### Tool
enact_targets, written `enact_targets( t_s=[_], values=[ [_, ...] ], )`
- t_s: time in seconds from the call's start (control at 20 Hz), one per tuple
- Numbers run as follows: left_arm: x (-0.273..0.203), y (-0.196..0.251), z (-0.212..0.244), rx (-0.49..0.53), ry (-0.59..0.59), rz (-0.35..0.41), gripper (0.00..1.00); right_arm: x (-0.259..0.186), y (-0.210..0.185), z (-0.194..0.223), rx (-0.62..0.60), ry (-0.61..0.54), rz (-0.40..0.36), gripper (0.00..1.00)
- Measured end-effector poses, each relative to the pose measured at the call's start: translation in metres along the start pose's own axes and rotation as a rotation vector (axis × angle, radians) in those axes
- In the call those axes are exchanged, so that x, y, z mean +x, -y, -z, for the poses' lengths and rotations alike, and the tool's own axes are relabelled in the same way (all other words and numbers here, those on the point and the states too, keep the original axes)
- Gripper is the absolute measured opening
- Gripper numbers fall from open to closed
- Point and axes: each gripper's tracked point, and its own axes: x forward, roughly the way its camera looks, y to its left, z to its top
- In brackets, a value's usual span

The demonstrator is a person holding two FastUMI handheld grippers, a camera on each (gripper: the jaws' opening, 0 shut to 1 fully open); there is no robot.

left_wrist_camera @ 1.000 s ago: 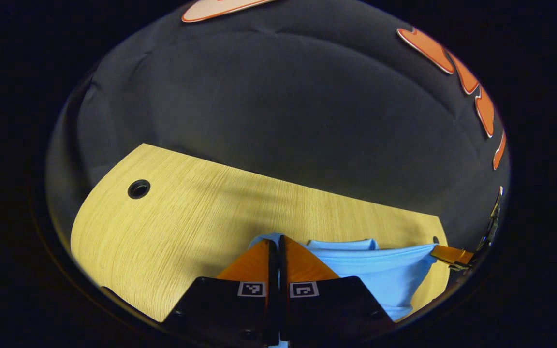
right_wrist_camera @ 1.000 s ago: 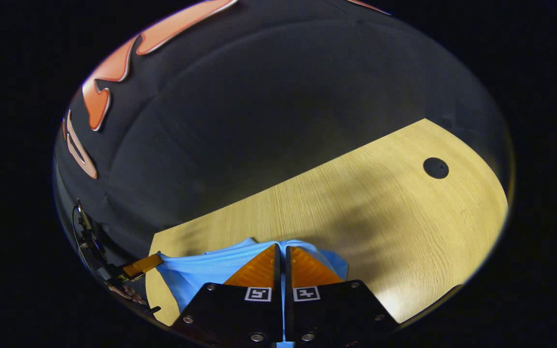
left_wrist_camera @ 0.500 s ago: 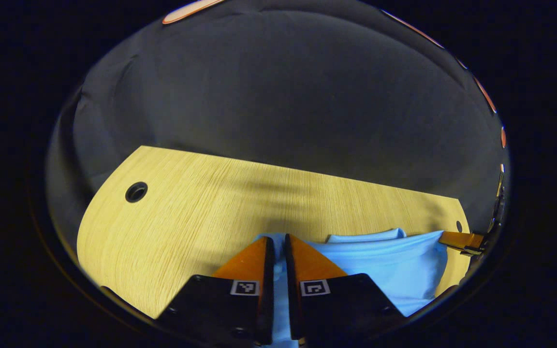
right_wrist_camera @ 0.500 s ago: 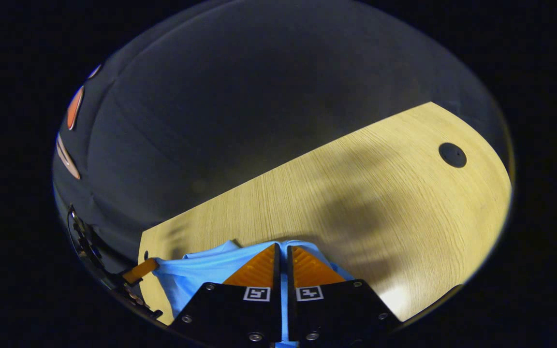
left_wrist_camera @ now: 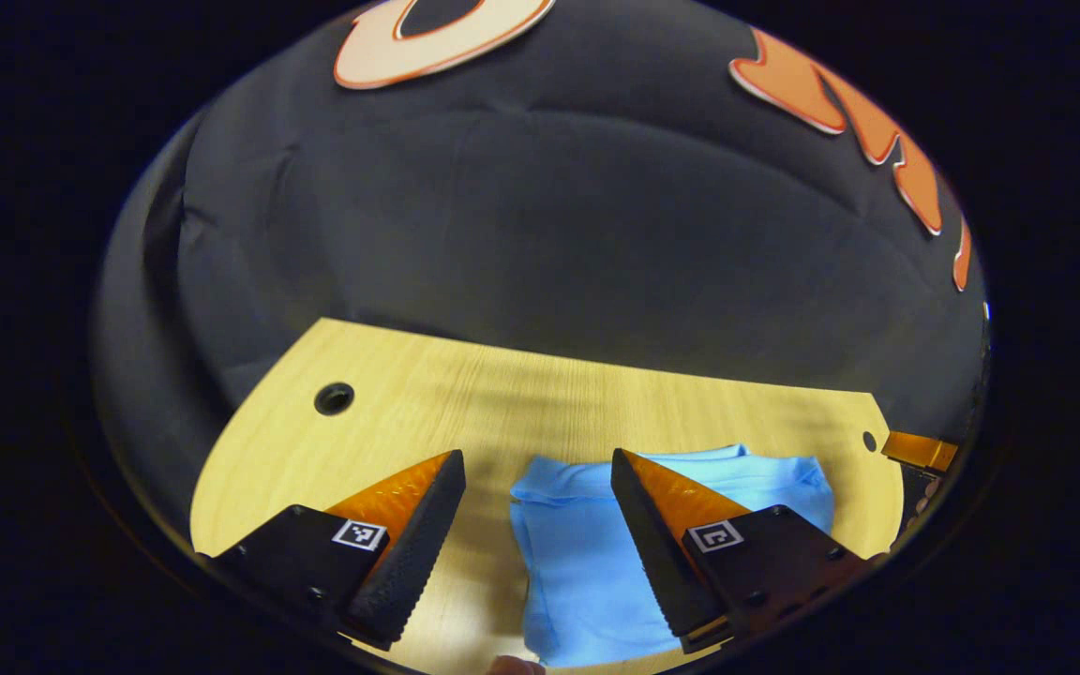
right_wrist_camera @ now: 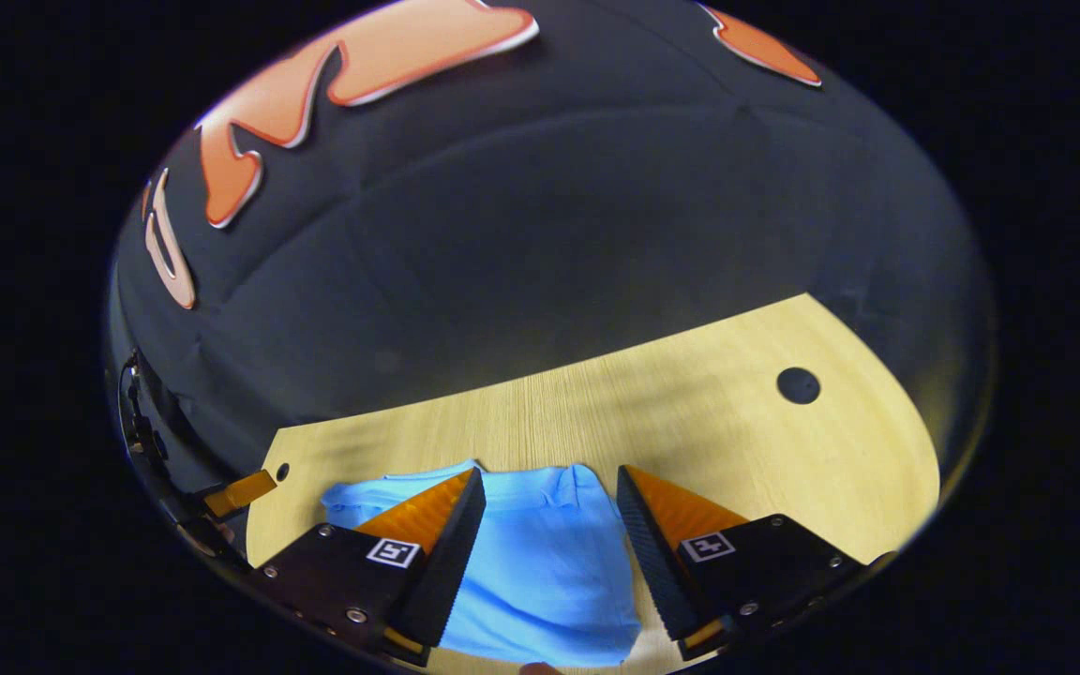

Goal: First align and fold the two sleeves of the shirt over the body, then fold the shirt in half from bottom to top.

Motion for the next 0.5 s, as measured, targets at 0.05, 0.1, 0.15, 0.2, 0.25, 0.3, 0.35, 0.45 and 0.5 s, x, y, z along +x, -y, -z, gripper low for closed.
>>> enact_targets(
  t_s=[0.05,0.1,0.15,0.2,0.25,0.3,0.35,0.45,0.5],
  values=[
    [-0.016,0.003,-0.005,0.012,0.024,0.007,1.0,-0.016,0.0,-0.005,-0.012,0.024,0.008,0.87],
    [-0.033,0.003,-0.01,0.025,0.049,0.016,1.0,-0.034,0.0,-0.007,-0.03,0.045,0.016,0.9],
    [-0.047,0.004,-0.012,0.038,0.066,0.021,1.0,-0.053,0.0,-0.007,-0.05,0.06,0.023,0.9],
    [-0.061,0.004,-0.014,0.047,0.084,0.023,1.0,-0.069,0.002,-0.005,-0.064,0.066,0.035,0.9],
    [-0.076,0.004,-0.015,0.051,0.098,0.027,1.0,-0.088,0.003,-0.002,-0.077,0.071,0.045,0.91],
    [-0.09,0.006,-0.016,0.051,0.115,0.034,1.0,-0.105,0.005,-0.002,-0.087,0.082,0.054,0.93],
    [-0.103,0.003,-0.018,0.046,0.136,0.04,1.0,-0.122,0.004,-0.001,-0.097,0.099,0.056,0.94],
    [-0.141,-0.003,-0.02,0.038,0.185,0.043,1.0,-0.155,0.003,0.0,-0.115,0.135,0.059,0.94],
    [-0.159,-0.004,-0.022,0.038,0.212,0.035,1.0,-0.171,0.003,0.002,-0.125,0.15,0.054,0.94]
  ],
)
